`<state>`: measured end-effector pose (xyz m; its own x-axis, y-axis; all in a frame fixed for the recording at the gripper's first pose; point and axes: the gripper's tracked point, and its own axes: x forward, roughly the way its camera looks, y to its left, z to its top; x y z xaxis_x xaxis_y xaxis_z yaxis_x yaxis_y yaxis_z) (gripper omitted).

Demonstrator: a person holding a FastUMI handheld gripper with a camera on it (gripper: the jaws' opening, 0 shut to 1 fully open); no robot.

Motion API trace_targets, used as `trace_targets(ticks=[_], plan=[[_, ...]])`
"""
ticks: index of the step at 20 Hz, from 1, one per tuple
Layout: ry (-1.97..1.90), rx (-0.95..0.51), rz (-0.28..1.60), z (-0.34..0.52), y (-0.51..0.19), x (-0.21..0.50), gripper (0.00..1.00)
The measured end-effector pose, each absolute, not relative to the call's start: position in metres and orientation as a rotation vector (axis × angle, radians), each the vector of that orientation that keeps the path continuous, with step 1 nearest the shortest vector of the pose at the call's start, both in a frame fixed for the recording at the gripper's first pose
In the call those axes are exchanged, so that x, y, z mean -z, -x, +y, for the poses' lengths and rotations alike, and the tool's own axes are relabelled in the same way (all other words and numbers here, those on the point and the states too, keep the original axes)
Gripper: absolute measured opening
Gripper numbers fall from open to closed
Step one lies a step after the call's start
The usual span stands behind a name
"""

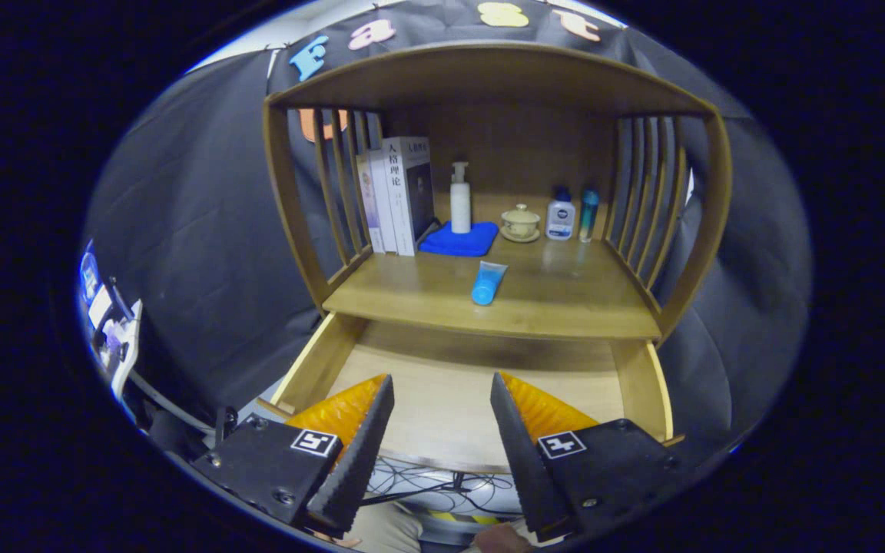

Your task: Pull open the drawer, take out the items inside it, and place them on the countertop above the cabinet.

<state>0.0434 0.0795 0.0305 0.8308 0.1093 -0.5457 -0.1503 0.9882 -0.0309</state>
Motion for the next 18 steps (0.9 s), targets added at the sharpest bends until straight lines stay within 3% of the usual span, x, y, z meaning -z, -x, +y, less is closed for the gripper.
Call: trace_targets(ticks=[3, 6, 18], plan=[[0.083, -0.126, 0.428, 0.077, -0.027, -0.033, 0.81], [0.11, -0.117, 0.365, 0.075, -0.006, -0.014, 1.0], [0.105, -0.074, 0.327, 0.059, 0.025, 0.111, 1.0]])
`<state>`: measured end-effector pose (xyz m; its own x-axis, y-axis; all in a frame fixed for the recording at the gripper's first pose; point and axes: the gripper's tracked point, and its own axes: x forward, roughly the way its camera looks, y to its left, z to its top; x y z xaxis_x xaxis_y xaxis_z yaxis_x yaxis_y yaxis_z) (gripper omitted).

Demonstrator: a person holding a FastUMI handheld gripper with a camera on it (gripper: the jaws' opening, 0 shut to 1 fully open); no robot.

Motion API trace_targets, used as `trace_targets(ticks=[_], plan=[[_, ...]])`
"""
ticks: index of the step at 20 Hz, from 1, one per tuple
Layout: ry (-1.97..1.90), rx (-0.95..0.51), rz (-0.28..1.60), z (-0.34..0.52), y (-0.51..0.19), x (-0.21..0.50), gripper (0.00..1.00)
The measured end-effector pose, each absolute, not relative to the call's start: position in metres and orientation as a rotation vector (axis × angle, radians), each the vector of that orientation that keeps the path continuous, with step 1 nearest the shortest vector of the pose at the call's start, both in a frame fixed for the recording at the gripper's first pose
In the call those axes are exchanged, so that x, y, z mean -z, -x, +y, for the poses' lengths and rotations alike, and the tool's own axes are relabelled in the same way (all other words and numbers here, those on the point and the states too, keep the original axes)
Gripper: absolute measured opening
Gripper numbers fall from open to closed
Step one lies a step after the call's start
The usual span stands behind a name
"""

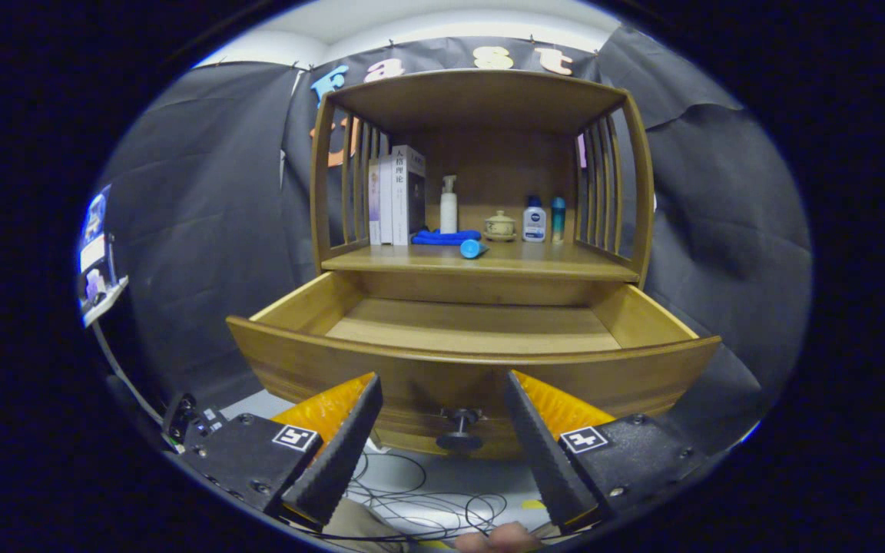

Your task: Pull open the drawer, take out the items inside it, and place them on the countertop above the cabinet.

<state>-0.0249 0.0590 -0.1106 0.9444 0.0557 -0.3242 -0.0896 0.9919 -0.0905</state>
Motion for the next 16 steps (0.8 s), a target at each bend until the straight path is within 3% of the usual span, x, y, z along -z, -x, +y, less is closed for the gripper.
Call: trace_targets(ticks=[16], plan=[[0.13, 0.035, 0.259, 0.047, -0.002, 0.16, 0.99]])
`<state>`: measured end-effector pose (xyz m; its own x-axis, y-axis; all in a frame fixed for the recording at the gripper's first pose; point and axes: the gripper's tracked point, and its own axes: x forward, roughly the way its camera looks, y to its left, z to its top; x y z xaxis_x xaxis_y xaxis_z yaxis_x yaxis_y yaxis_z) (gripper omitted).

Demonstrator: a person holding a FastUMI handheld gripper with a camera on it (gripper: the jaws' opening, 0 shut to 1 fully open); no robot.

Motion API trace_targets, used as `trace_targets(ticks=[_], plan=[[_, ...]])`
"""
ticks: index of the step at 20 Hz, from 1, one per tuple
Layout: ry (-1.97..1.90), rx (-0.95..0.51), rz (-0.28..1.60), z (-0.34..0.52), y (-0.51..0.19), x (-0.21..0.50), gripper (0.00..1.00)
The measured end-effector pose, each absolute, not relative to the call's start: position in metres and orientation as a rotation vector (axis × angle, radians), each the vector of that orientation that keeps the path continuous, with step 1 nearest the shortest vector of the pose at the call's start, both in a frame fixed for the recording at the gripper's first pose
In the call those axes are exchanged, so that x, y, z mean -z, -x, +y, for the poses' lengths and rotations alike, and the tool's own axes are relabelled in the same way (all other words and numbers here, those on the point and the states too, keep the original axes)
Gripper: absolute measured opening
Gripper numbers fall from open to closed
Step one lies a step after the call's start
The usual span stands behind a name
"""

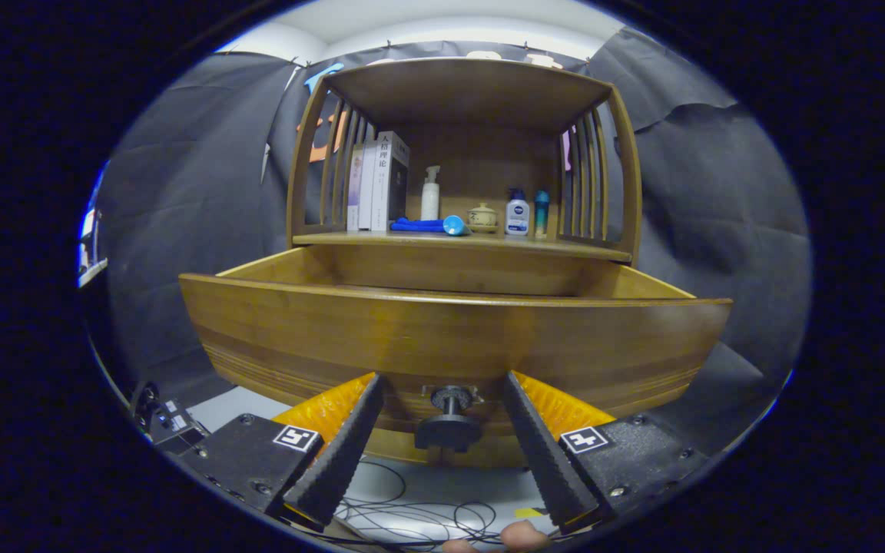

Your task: Pull open the drawer, take out the items inside it, and place them on the countertop above the cabinet.

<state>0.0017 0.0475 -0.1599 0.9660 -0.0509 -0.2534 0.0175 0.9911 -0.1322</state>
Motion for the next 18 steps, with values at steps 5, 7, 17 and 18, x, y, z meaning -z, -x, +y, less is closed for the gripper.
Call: trace_targets(ticks=[5, 7, 17, 18], plan=[[0.138, 0.08, 0.237, 0.052, -0.008, 0.16, 0.99], [0.139, 0.081, 0.238, 0.052, -0.013, 0.158, 0.99], [0.112, 0.09, 0.283, 0.053, -0.078, 0.142, 0.99], [0.105, 0.091, 0.297, 0.053, -0.084, 0.143, 1.0]])
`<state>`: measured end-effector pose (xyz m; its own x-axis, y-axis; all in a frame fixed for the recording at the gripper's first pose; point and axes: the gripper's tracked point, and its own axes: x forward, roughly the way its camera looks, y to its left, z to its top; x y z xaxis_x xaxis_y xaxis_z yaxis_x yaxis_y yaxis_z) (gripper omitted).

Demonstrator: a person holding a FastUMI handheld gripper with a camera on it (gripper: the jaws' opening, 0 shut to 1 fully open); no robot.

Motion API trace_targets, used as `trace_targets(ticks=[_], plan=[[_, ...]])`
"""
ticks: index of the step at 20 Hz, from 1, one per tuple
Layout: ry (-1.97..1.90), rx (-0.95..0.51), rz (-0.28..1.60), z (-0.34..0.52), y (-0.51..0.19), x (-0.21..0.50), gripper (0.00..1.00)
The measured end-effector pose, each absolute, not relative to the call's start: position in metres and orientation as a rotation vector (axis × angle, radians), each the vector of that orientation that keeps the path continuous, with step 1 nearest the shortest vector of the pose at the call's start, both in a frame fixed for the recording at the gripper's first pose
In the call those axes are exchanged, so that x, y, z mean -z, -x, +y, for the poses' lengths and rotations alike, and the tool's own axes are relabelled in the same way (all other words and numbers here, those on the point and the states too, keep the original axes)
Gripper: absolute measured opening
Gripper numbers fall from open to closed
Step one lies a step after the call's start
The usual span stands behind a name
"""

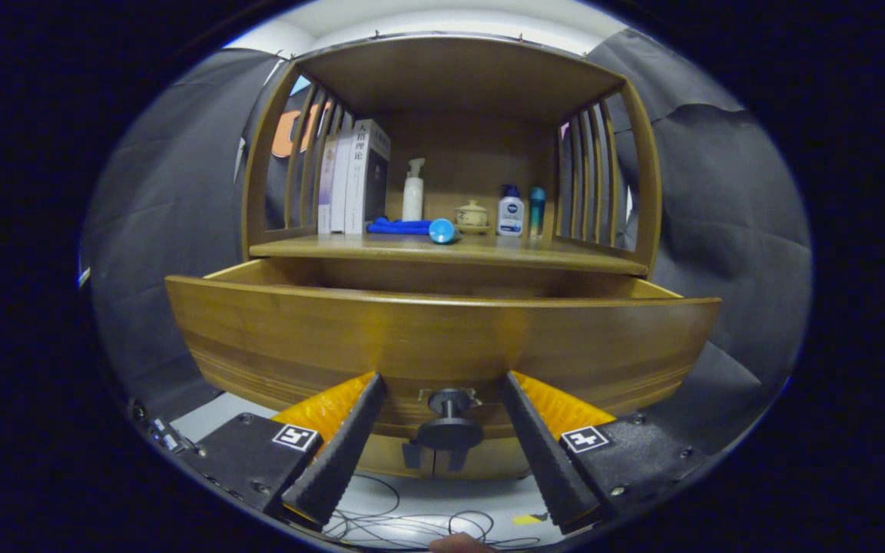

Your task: Pull open the drawer, take out the items inside it, and place them on the countertop above the cabinet.

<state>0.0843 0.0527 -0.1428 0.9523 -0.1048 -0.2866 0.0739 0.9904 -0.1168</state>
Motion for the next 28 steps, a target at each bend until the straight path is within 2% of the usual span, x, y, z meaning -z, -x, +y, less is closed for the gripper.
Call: trace_targets(ticks=[22, 28], plan=[[0.143, 0.132, 0.352, 0.045, -0.196, 0.148, 1.0], [0.156, 0.141, 0.347, 0.047, -0.198, 0.15, 1.0]])
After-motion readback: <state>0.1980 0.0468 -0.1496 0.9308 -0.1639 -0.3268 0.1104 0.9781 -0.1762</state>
